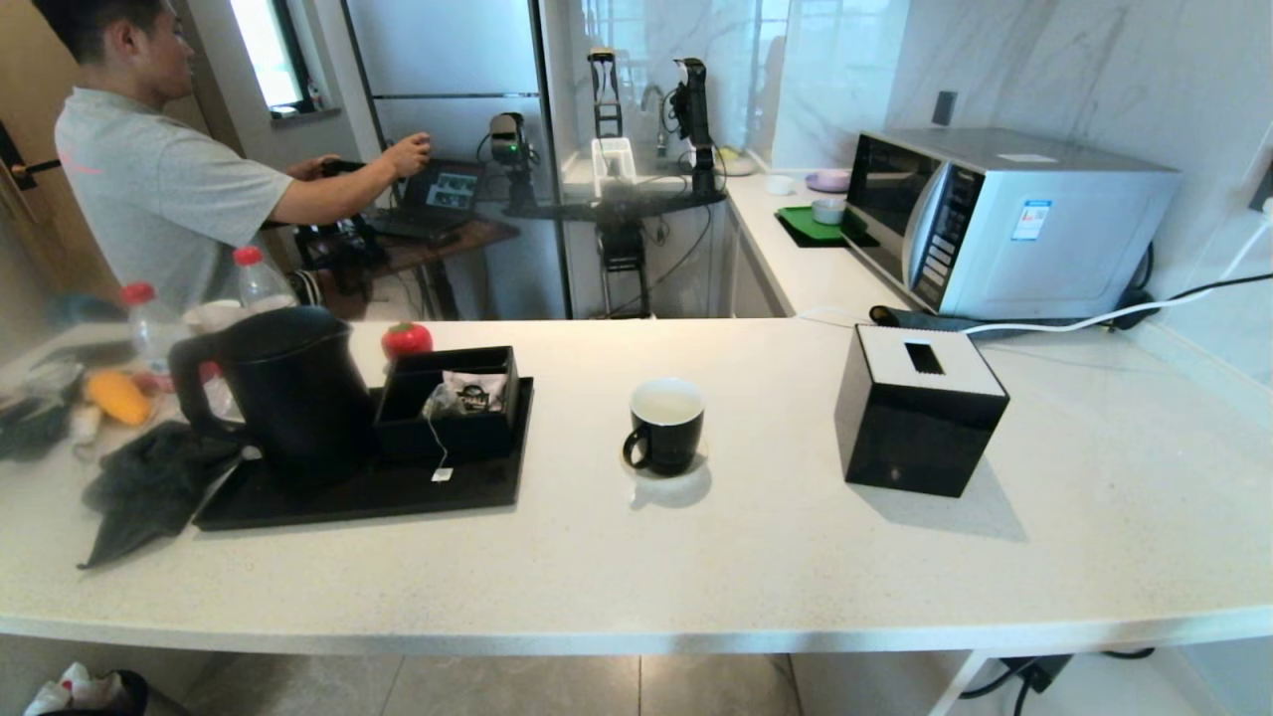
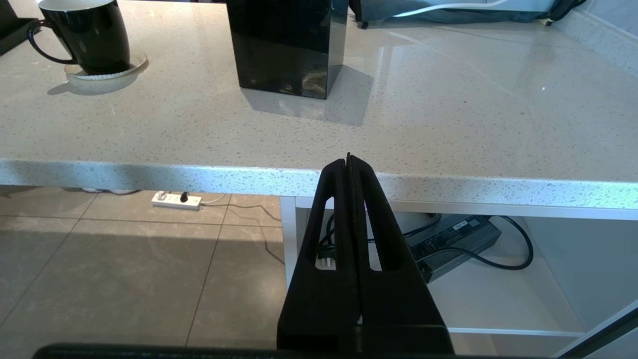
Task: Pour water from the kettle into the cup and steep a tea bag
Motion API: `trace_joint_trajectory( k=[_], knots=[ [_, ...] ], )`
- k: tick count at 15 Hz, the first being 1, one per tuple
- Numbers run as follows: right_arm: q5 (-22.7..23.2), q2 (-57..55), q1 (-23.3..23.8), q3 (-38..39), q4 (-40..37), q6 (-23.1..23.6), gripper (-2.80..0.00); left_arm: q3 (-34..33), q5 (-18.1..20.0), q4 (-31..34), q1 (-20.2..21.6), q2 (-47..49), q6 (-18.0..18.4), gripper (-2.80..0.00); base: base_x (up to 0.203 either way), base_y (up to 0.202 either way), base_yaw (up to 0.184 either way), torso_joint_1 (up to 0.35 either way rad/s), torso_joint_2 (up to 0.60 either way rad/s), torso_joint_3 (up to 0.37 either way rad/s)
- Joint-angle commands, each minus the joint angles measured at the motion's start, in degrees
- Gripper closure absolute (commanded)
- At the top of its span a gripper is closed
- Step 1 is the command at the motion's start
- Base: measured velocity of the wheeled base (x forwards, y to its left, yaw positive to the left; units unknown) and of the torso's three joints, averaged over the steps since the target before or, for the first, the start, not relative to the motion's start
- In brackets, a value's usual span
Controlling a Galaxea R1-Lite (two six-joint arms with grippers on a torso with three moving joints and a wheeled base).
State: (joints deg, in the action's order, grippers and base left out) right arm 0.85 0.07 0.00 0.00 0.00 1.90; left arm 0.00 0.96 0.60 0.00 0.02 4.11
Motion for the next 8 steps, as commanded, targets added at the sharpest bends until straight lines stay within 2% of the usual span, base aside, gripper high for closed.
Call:
trace_joint_trajectory(
  k=[1, 8],
  knots=[
    [0.0, -0.1, 0.0, 0.0, 0.0, 0.0, 0.00, 0.0, 0.0, 0.0, 0.0, 0.0, -0.1, 0.00, 0.000, 0.000, 0.000, 0.000, 0.00, 0.000],
    [0.0, -0.1, 0.0, 0.0, 0.0, 0.0, 0.00, 0.0, -0.2, 0.0, 0.0, 0.0, -0.6, 0.00, 0.000, 0.000, 0.000, 0.000, 0.00, 0.000]
  ],
)
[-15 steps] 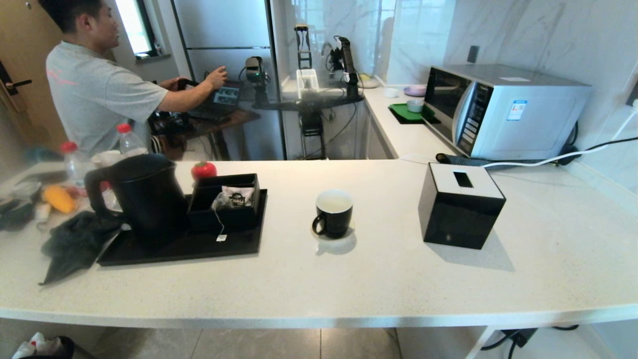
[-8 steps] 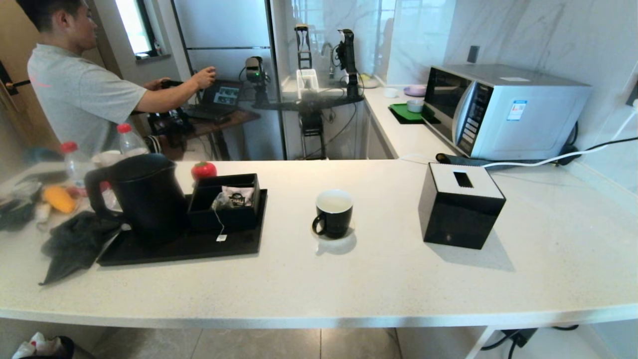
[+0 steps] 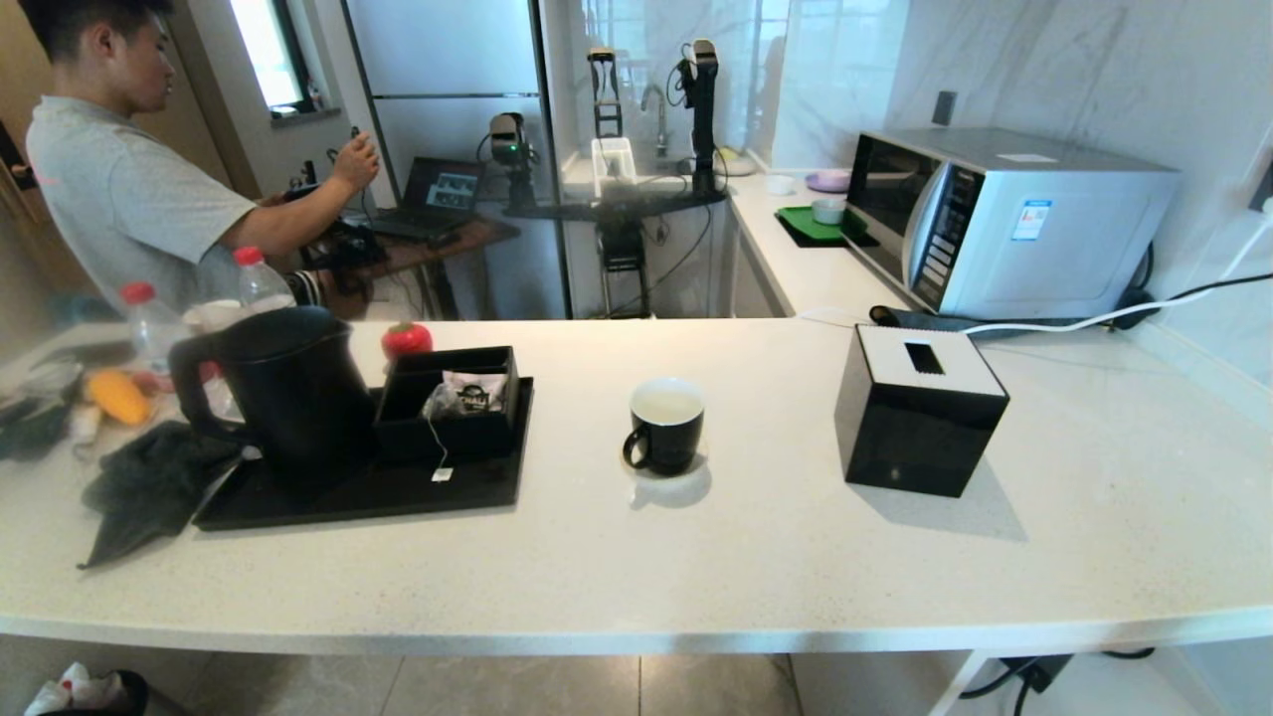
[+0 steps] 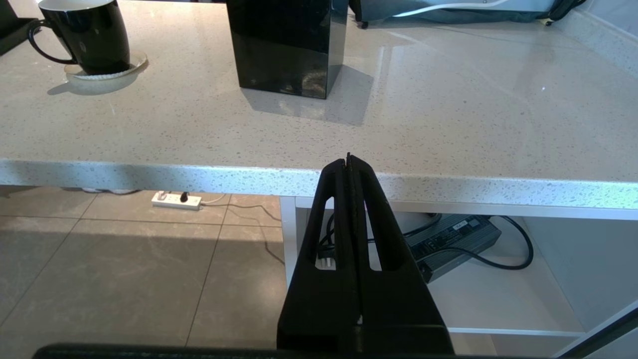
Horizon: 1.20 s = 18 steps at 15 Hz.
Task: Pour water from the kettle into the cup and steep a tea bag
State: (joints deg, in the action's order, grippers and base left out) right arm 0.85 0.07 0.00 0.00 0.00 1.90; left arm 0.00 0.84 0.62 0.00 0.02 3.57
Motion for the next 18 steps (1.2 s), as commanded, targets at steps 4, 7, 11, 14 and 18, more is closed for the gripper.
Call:
trace_joint_trajectory(
  k=[4, 7, 11, 14, 18],
  knots=[
    [0.0, -0.1, 0.0, 0.0, 0.0, 0.0, 0.00, 0.0, -0.1, 0.0, 0.0, 0.0, -0.4, 0.00, 0.000, 0.000, 0.000, 0.000, 0.00, 0.000],
    [0.0, -0.1, 0.0, 0.0, 0.0, 0.0, 0.00, 0.0, -0.1, 0.0, 0.0, 0.0, -0.5, 0.00, 0.022, 0.000, -0.001, -0.001, 0.00, -0.001],
    [0.0, -0.1, 0.0, 0.0, 0.0, 0.0, 0.00, 0.0, -0.1, 0.0, 0.0, 0.0, -0.6, 0.00, 0.187, 0.000, 0.001, 0.004, 0.00, 0.004],
    [0.0, -0.1, 0.0, 0.0, 0.0, 0.0, 0.00, 0.0, -0.1, 0.0, 0.0, 0.0, -0.6, 0.00, 0.093, 0.000, 0.000, 0.010, 0.00, 0.003],
    [0.0, -0.1, 0.1, 0.0, 0.0, 0.0, 0.00, 0.0, -0.1, -0.1, 0.0, 0.0, -0.7, 0.00, 0.000, 0.000, 0.000, 0.000, 0.00, 0.000]
  ],
)
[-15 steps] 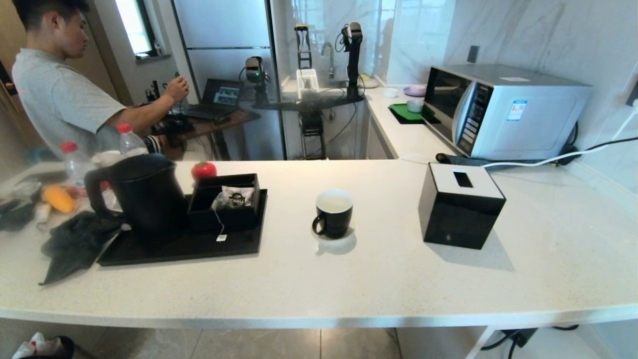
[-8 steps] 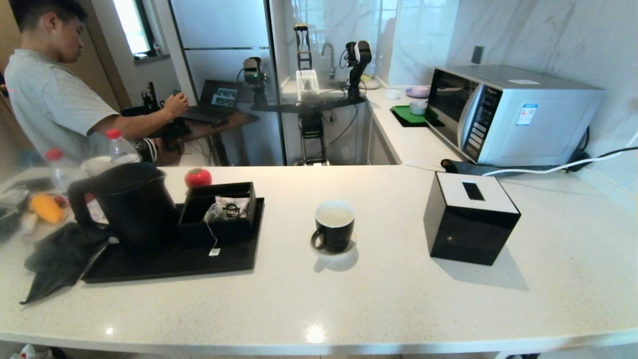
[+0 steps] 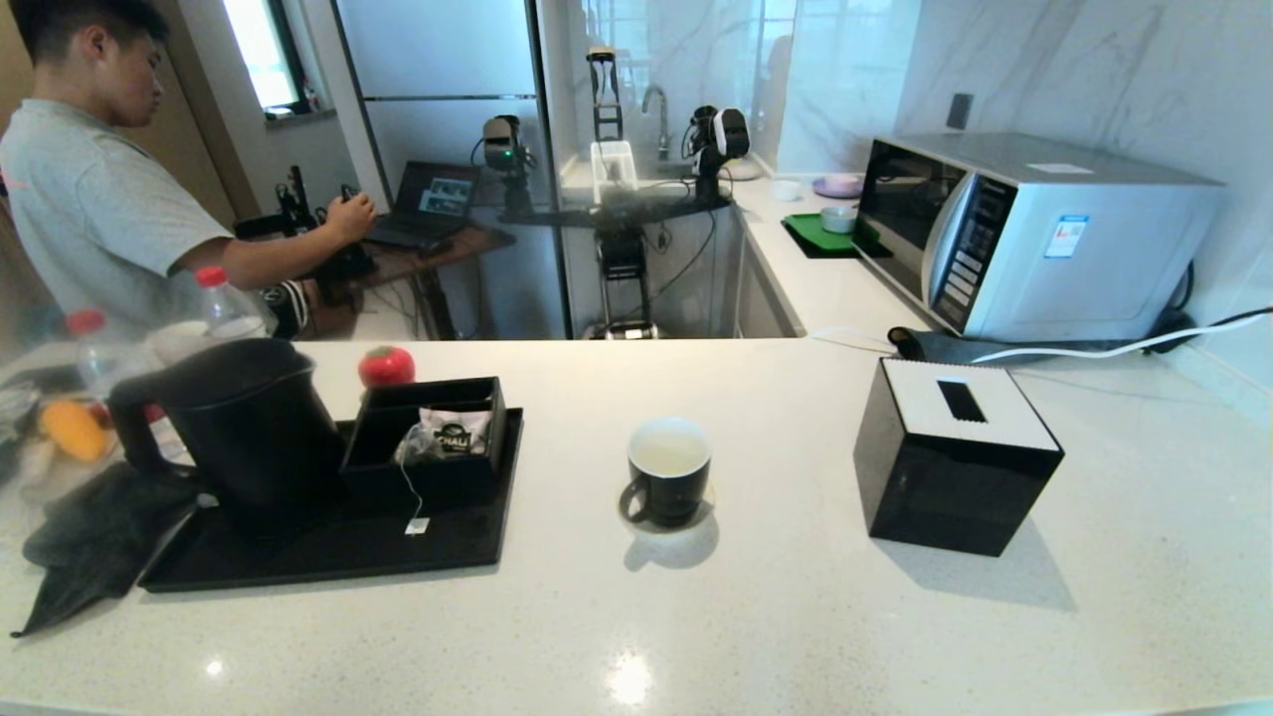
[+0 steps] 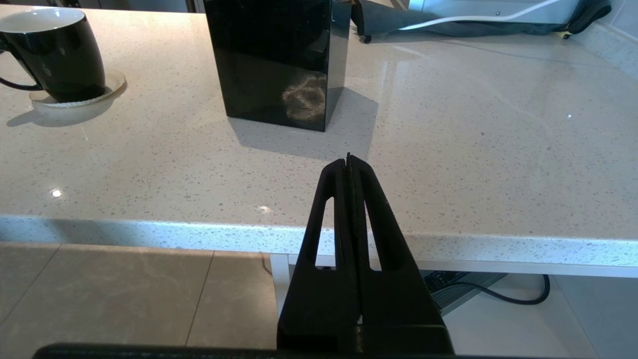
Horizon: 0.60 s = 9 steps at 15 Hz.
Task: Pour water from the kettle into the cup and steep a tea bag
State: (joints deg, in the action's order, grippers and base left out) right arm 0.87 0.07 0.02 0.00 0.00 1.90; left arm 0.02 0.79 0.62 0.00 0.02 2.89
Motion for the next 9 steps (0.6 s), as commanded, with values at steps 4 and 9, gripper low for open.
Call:
trace_joint_trajectory(
  k=[4, 9],
  knots=[
    [0.0, -0.1, 0.0, 0.0, 0.0, 0.0, 0.00, 0.0, 0.0, -0.2, 0.0, 0.0, -0.1, 0.00, 0.000, 0.000, 0.000, 0.000, 0.00, 0.000],
    [0.0, -0.1, 0.0, 0.0, 0.0, 0.0, 0.00, 7.3, -0.1, 3.3, 0.0, 0.9, -0.1, 0.00, 0.000, 0.000, 0.000, 0.000, 0.00, 0.000]
  ],
)
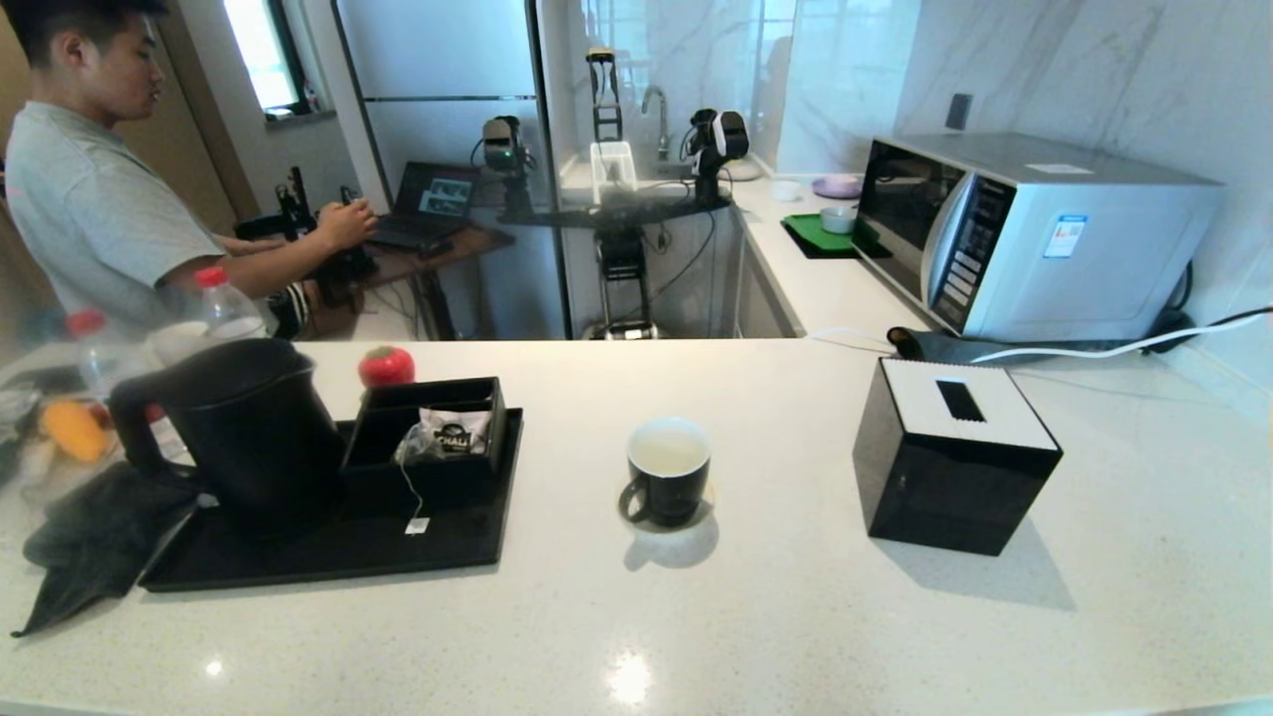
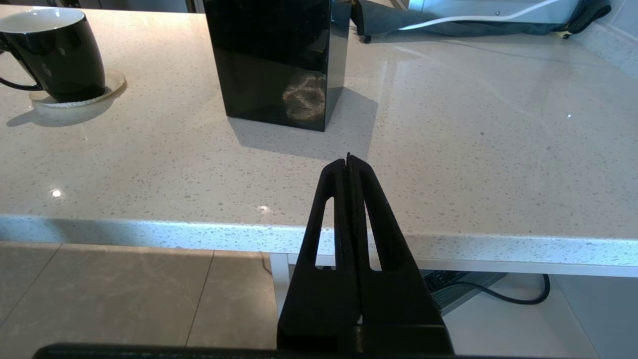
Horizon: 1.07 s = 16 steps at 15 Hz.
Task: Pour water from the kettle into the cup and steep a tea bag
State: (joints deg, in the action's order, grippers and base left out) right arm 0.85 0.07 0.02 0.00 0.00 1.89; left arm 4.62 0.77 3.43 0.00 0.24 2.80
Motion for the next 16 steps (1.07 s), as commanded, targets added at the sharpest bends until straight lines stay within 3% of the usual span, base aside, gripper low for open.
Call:
trace_joint_trajectory(
  k=[1, 4, 7, 9, 13, 16],
  knots=[
    [0.0, -0.1, 0.0, 0.0, 0.0, 0.0, 0.00, 4.8, -0.1, 0.7, 0.1, 1.2, 0.0, 0.00, 0.000, 0.000, 0.000, 0.000, 0.00, 0.000],
    [0.0, -0.1, 0.0, 0.0, 0.0, 0.0, 0.00, 10.3, -1.0, 1.0, 0.1, 6.2, 0.0, 0.00, 0.000, 0.000, 0.000, 0.000, 0.00, 0.000],
    [0.0, -0.1, 0.0, 0.0, 0.0, 0.0, 0.00, 17.1, -4.3, 0.9, 0.1, 15.6, 0.0, 0.00, 0.000, 0.000, 0.000, 0.000, 0.00, 0.000],
    [0.0, -0.1, 0.0, 0.0, 0.0, 0.0, 0.00, 22.2, -9.6, 0.7, 0.1, 23.4, 0.0, 0.00, 0.000, 0.000, 0.000, 0.000, 0.00, 0.000],
    [0.0, -0.1, 0.0, 0.0, 0.0, 0.0, 0.00, 28.2, -23.9, -1.7, 0.2, 38.6, -0.8, 0.00, 0.000, 0.000, 0.000, 0.000, 0.00, 0.000],
    [0.0, -0.1, 0.0, 0.0, 0.0, 0.0, 0.00, 28.7, -28.8, -7.9, 2.4, 50.4, -4.1, 0.00, 0.000, 0.000, 0.000, 0.000, 0.00, 0.000]
  ],
)
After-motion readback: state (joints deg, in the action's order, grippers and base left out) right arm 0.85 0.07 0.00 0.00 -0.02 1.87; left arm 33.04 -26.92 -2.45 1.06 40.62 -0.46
